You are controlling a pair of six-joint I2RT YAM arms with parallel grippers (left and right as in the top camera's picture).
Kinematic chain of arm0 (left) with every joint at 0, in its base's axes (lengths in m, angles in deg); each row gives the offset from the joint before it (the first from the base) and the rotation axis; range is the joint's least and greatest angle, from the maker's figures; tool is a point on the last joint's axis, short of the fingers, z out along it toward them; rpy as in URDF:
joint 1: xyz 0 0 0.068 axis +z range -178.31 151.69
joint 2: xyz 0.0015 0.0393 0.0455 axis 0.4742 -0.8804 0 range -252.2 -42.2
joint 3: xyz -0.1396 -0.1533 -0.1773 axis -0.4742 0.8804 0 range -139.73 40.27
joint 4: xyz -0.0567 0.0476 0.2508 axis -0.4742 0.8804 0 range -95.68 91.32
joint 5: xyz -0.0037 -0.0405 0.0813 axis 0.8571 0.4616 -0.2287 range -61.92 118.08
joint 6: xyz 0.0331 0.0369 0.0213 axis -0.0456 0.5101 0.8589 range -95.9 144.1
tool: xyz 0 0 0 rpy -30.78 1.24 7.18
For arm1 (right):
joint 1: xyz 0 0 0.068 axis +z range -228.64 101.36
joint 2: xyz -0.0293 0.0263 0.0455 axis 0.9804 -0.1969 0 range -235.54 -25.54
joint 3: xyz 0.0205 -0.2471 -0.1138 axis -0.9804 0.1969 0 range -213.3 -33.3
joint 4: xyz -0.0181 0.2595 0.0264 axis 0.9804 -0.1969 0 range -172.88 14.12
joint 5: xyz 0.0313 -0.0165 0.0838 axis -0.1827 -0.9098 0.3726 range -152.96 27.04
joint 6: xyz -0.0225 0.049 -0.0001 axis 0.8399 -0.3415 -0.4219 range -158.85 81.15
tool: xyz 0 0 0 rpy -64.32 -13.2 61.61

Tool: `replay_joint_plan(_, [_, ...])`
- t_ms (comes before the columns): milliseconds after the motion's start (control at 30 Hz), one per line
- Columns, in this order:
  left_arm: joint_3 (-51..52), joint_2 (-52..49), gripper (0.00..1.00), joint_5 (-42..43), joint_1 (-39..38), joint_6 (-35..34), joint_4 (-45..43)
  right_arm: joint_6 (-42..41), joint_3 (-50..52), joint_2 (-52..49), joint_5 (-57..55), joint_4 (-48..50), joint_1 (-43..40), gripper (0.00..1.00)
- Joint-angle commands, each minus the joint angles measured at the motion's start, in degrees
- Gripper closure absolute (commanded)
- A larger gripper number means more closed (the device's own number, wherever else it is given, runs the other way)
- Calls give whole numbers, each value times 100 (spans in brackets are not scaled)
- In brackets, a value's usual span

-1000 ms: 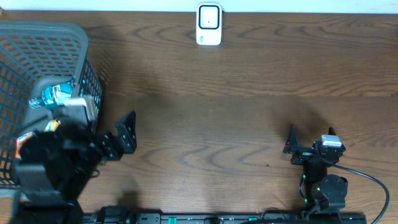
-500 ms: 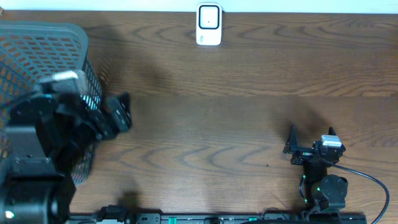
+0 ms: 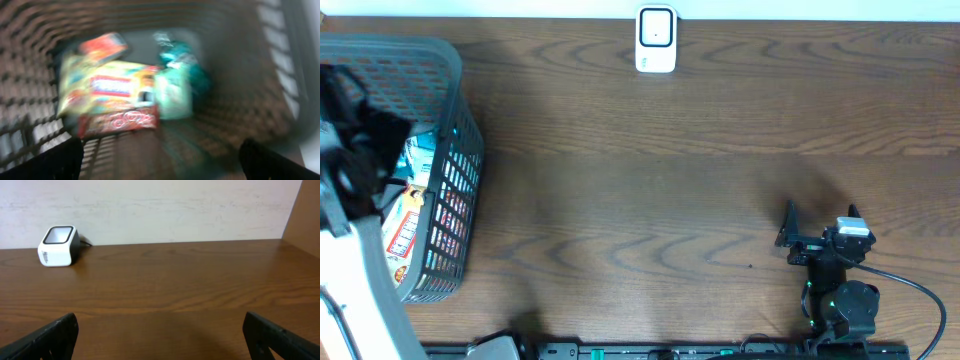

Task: Scan the item barcode
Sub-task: 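Reach the left gripper into the grey basket toward the snack bag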

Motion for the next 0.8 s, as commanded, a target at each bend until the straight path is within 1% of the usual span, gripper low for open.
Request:
replay_joint_plan(0, [59,-310,2,-201,765,-1687,308,44,9,-2,11,-24,22,1])
replay_joint_plan(67, [142,-544,2,-199,1154,-1993,382,46,9,-2,11,-24,22,1])
replay_joint_plan(200, [308,-1043,2,-83,1646,-2020,380,46,9,-2,11,-24,22,1])
replay_joint_plan(367, [625,-1685,2,157,1816,-2068,374,44,9,-2,11,-24,22,1])
replay_joint_plan(467, [909,-2006,2,236,1816,-2428,313,44,9,-2,11,-24,22,1])
replay_joint_plan(533, [1180,-2177,2,280,1816,-2583,133,46,9,-2,11,-24,22,1])
replay_joint_plan(600, [1519,-2267,2,365,1816,-2581,-181,46,9,-2,11,-24,22,1])
replay_joint_plan(767, [2555,-2304,2,496,1816,-2669,-1165,46,9,-2,11,-24,22,1])
